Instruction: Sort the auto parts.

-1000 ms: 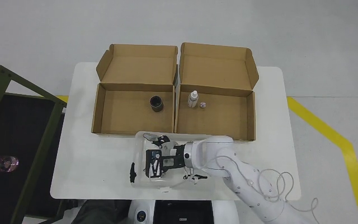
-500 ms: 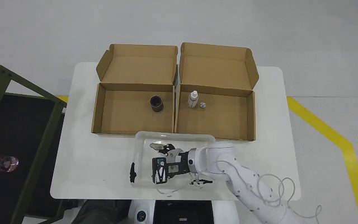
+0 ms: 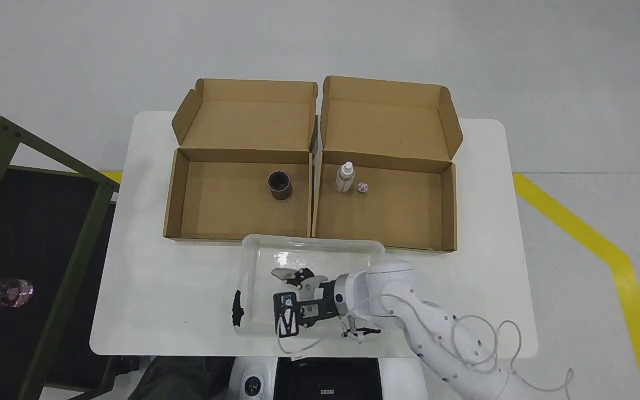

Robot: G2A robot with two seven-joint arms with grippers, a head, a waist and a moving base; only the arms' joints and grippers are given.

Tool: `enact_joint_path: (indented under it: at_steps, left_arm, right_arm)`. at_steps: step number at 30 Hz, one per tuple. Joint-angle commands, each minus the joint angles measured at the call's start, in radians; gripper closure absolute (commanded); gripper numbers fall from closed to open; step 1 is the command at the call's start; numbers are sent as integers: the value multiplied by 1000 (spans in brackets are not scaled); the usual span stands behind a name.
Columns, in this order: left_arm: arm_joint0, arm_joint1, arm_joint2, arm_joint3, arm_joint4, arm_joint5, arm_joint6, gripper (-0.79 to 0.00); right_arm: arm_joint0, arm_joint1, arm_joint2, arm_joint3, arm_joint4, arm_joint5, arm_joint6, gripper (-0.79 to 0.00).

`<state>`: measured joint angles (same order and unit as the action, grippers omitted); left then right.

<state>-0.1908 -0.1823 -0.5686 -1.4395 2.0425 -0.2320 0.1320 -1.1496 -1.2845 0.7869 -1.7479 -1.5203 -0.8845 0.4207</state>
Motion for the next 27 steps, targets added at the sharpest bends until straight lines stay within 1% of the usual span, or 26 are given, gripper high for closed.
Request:
enact_joint_path:
  at_steps: [1, 9, 13, 15, 17, 19, 22, 23, 26, 27]
  left_arm:
    - [0, 0, 0, 0, 0, 0, 0, -785]
    - [0, 0, 0, 0, 0, 0, 0, -785]
    - [0, 0, 0, 0, 0, 0, 0, -785]
    - [0, 0, 0, 0, 0, 0, 0, -785]
    - [0, 0, 0, 0, 0, 0, 0, -785]
    - [0, 0, 0, 0, 0, 0, 0, -785]
    - [0, 0, 0, 0, 0, 0, 0, -785]
    - [0, 0, 0, 0, 0, 0, 0, -785]
    - [0, 0, 0, 0, 0, 0, 0, -785]
    - [0, 0, 0, 0, 0, 0, 0, -785]
  right_arm:
    - [3, 0, -7, 10, -3, 0, -1, -631]
    - [15, -3, -37, 63, -13, 7, -9, -570]
    - [26, -5, -50, 93, -13, 14, -18, -520]
    - [30, -6, -54, 101, -14, 18, -22, -471]
    - [33, -6, -57, 106, -13, 20, -23, -388]
    - [35, -6, -59, 108, -12, 21, -24, -351]
    - [39, -6, -62, 110, -10, 21, -25, -249]
    - [40, -6, -63, 110, -6, 20, -28, -231]
    - [44, -7, -66, 107, 4, 19, -33, -55]
    - [45, -7, -66, 105, 8, 21, -39, -28]
